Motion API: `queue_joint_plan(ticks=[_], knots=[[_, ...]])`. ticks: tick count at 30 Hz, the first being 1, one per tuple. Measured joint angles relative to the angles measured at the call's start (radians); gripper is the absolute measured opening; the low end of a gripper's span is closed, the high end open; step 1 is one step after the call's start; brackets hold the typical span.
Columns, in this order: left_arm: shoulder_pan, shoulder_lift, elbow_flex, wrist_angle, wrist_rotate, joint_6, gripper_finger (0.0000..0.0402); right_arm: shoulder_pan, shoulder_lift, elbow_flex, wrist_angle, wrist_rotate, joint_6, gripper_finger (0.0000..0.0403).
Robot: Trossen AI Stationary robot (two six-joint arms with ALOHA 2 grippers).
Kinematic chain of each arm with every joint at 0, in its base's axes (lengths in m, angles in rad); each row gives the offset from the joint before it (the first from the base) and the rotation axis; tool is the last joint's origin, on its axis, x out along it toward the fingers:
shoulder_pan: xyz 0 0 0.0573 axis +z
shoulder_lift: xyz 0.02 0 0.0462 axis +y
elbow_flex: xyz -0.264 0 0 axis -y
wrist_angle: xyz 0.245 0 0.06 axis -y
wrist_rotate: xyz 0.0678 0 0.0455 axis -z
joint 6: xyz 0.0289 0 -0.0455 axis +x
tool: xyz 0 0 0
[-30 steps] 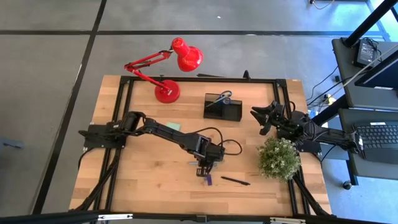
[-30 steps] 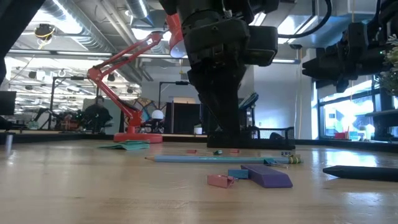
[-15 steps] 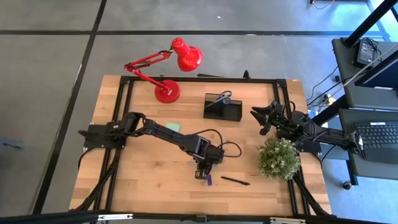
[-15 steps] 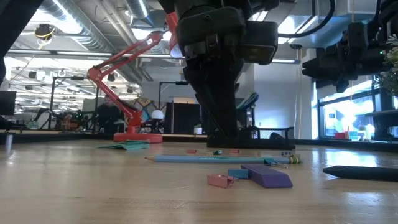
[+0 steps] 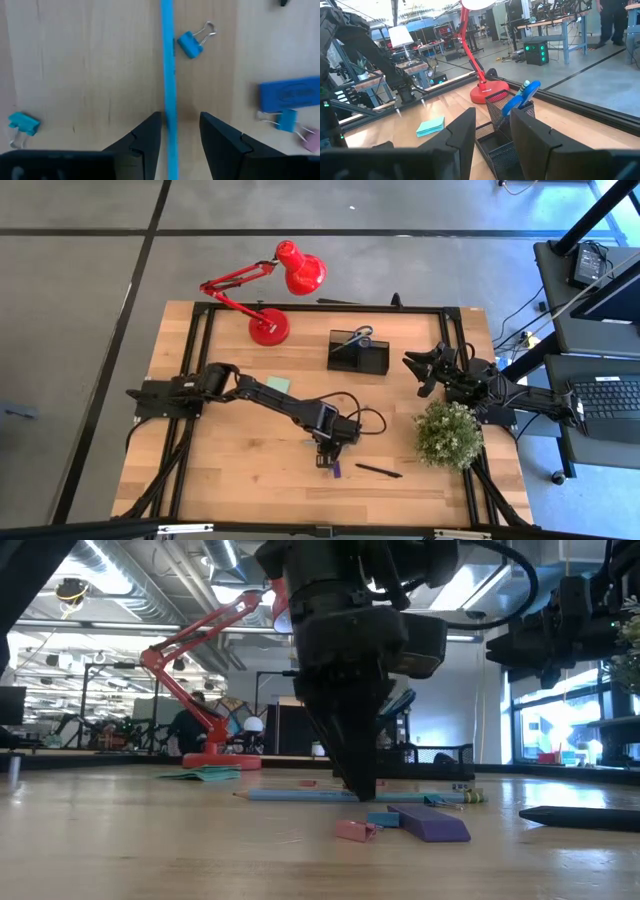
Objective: Pick and place office supplies into organizer
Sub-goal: Put the blue pencil into the black desk organizer
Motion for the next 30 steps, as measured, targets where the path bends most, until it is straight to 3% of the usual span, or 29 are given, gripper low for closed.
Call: queue_joint_plan(ticks=[12,30], knots=[[0.000,-0.002,-0.003,0.009,-0.010,0.105,0.0129,0.000,0.000,0.000,0.000,0.000,-0.001,0.0126],[-0.001,0.003,-0.002,0.010,-0.029,0.058,0.0115,0.000,0.000,0.000,0.000,0.000,-0.013,0.0126]])
